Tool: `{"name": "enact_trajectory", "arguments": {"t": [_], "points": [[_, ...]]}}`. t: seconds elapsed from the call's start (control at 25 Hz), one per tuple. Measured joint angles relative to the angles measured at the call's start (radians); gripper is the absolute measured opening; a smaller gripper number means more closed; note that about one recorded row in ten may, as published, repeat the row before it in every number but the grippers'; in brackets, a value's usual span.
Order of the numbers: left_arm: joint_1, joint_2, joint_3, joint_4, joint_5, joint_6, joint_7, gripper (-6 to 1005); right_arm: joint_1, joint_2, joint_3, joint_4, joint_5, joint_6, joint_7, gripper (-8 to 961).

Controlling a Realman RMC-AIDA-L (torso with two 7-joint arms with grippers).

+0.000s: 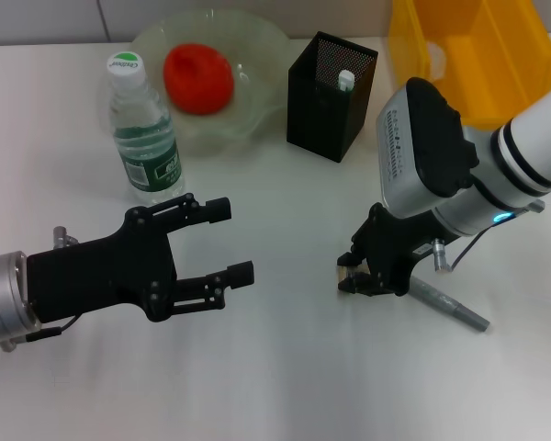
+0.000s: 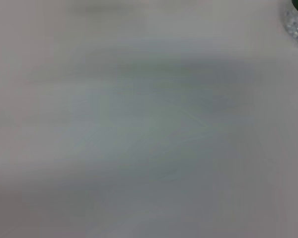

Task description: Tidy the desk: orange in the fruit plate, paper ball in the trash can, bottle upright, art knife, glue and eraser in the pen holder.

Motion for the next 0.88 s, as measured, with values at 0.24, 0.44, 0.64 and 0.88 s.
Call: {"name": "enact_trajectory", "arguments": {"t": [0.24, 0.44, 0.64, 0.88], "points": [[0.0, 0.0, 0.0, 0.0, -0.002, 0.006, 0.0, 817, -0.001, -0.003, 0.065, -0.054, 0.006, -0.055, 0.041, 292], [0.0, 0.0, 0.0, 0.0, -0.003, 0.008, 0.0, 817, 0.012, -0.004, 0.224, -0.167, 0.008, -0.146, 0.146, 259], [-0.001, -0.001, 0.0, 0.0, -0.003, 0.008, 0.0, 817, 0.03, -0.007, 0.388, -0.28, 0.033, -0.161, 0.262, 277], [-0.002, -0.001, 0.0, 0.0, -0.003, 0.017, 0.0, 817, 0.046, -0.008, 0.453, -0.3, 0.035, -0.01, 0.36, 299]]}}
